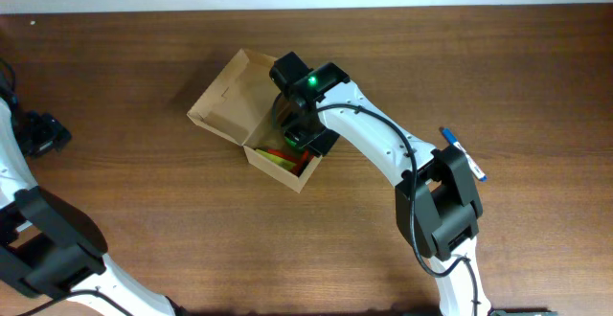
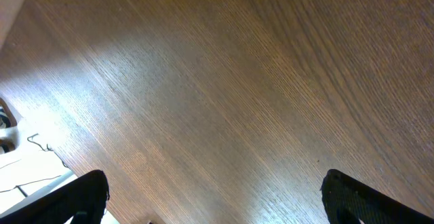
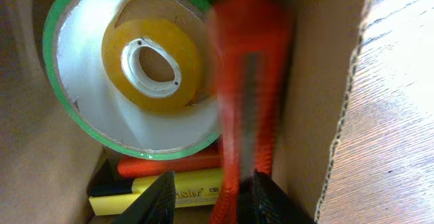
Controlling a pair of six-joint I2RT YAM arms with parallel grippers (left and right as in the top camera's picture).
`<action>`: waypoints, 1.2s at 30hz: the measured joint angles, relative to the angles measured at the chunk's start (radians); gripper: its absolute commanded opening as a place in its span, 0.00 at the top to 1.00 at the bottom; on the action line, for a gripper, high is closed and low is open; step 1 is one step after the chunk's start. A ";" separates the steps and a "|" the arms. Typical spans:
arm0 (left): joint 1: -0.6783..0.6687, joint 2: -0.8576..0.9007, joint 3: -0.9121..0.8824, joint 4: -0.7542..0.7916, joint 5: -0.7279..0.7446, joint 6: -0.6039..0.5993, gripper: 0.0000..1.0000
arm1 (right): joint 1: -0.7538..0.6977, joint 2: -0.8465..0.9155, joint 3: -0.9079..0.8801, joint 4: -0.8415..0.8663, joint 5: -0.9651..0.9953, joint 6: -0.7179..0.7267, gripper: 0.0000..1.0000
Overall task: Pack container
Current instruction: 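Release the cutter and move the right gripper to the blue marker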
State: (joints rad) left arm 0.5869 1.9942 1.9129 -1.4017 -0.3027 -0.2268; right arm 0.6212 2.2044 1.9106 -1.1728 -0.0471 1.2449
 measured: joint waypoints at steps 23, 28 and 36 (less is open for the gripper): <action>0.000 0.000 0.000 0.000 0.000 0.000 0.00 | -0.079 0.000 0.032 0.058 0.006 -0.124 0.96; 0.000 0.000 0.000 0.000 0.000 0.000 0.00 | -0.117 0.000 0.023 0.097 -0.013 -0.196 0.96; 0.000 0.000 0.000 0.000 0.000 0.000 0.00 | -0.138 -0.002 0.340 -0.161 0.074 -0.430 0.96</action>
State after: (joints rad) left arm 0.5869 1.9938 1.9129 -1.4014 -0.3023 -0.2268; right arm 0.4835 2.2021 2.2509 -1.3334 0.0265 0.8146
